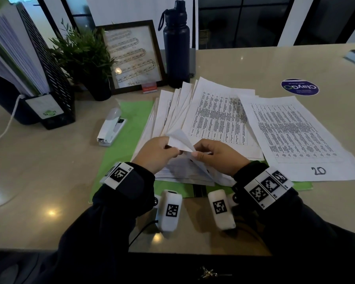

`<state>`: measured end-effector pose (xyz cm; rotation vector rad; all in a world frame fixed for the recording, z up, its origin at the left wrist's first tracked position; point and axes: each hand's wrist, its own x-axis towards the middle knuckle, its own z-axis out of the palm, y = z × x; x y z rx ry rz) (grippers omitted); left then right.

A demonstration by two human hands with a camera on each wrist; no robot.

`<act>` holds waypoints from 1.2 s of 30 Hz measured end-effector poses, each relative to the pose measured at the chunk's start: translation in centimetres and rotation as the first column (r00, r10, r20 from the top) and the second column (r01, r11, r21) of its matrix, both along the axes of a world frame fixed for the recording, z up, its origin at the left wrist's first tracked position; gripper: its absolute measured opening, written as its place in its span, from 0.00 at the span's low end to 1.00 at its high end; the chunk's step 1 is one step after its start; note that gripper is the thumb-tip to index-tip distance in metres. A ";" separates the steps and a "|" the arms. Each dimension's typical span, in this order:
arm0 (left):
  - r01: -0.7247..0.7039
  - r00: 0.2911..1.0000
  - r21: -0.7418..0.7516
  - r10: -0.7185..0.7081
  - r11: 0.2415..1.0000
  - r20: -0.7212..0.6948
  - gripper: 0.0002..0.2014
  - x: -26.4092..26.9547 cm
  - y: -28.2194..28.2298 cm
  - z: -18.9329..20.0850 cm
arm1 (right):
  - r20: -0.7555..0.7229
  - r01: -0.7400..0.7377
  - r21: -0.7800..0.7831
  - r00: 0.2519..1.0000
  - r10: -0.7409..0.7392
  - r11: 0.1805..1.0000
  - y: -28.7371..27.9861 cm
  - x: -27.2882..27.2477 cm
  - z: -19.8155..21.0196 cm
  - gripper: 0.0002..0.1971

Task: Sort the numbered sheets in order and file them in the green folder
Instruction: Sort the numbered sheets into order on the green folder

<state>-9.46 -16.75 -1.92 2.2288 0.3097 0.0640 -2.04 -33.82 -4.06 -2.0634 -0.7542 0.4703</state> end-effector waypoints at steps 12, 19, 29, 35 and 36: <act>0.090 0.996 -0.114 -0.091 0.989 0.000 0.14 -0.5 -0.9 0.7 | 0.028 0.029 0.017 0.999 -0.029 0.999 0.4 -0.6 0.8 0.12; 0.139 0.990 -0.124 -0.140 0.983 -0.004 0.13 -0.5 -0.7 0.8 | -0.040 -0.040 -0.020 0.998 0.039 0.999 0.2 -0.7 1.2 0.21; -0.177 0.972 -0.009 0.173 0.984 -0.158 0.15 -1.5 3.3 1.8 | 0.051 0.471 0.297 0.861 -0.506 0.831 -1.0 0.8 0.9 0.06; -0.239 0.952 -0.041 0.226 0.970 -0.204 0.09 -1.8 4.2 1.9 | 0.038 0.523 0.384 0.815 -0.579 0.761 -0.9 1.2 1.6 0.09; -0.241 0.953 -0.066 0.223 0.968 -0.207 0.07 -1.8 4.1 2.0 | 0.044 0.514 0.390 0.818 -0.573 0.764 -0.8 1.2 1.4 0.09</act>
